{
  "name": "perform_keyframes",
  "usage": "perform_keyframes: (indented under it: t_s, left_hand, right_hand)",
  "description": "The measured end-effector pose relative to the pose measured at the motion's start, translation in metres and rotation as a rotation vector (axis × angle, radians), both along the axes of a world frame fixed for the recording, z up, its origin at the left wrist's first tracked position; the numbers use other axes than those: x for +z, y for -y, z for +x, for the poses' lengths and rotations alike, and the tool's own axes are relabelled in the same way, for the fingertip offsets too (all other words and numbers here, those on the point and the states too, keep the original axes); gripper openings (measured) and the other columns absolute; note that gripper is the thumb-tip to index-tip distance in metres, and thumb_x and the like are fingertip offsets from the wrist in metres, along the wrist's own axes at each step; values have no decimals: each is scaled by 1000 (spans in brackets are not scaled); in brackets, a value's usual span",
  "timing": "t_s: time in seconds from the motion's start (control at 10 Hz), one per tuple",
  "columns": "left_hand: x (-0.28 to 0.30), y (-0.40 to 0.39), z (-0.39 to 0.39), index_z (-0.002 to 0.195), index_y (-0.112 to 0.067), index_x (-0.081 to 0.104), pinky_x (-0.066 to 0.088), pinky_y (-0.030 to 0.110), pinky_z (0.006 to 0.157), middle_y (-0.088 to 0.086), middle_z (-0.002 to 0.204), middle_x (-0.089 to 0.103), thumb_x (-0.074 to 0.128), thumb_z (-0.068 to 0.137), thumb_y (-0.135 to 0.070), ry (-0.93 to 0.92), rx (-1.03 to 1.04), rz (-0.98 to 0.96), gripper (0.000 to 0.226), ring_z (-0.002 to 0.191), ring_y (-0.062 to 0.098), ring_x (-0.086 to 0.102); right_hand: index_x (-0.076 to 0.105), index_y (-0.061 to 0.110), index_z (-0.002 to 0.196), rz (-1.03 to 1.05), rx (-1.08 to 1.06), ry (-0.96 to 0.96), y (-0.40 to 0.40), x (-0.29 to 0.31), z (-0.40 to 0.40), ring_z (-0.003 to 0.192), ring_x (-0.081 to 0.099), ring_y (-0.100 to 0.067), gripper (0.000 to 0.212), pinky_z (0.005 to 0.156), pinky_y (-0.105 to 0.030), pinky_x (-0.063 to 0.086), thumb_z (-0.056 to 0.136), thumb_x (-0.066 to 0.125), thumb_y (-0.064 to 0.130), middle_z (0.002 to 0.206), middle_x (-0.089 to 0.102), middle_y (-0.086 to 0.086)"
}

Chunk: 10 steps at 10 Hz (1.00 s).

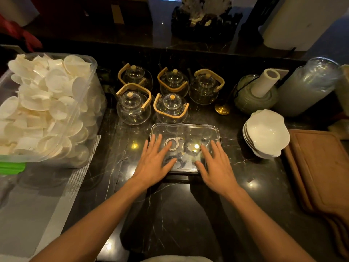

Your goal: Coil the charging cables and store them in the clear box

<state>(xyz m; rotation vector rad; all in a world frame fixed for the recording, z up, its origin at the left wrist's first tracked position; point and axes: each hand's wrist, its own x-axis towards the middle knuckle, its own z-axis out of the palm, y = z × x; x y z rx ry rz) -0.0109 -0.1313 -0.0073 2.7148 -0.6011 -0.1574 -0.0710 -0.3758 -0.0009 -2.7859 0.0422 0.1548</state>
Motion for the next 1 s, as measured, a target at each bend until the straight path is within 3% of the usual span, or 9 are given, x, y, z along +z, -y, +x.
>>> perform_keyframes:
  t_s: [0.8, 0.9, 1.0]
  left_hand:
    - [10, 3, 17, 160, -27, 27, -6, 44, 124, 13, 170, 7, 43, 100, -60, -59, -14, 43, 71, 157, 32, -5]
    - [20, 4, 24, 157, -26, 35, 10, 50, 126, 15, 168, 18, 48, 99, -59, -74, -23, 80, 68, 157, 36, 9]
    - [29, 3, 34, 143, -22, 55, 36, 49, 117, 13, 153, 49, 54, 97, -53, -71, -47, 111, 55, 144, 36, 42]
  right_hand:
    - [32, 26, 160, 42, -5, -27, 4, 10, 19, 158, 6, -27, 69, 125, -47, 18, 100, 46, 58, 170, 20, -11]
    - [33, 24, 159, 9, 1, -53, 5, 15, 24, 157, 10, -30, 68, 125, -51, 20, 100, 47, 56, 168, 24, -13]
    - [39, 24, 154, -68, 53, -88, 5, 20, 29, 154, 18, -33, 64, 123, -55, 20, 99, 48, 55, 164, 32, -13]
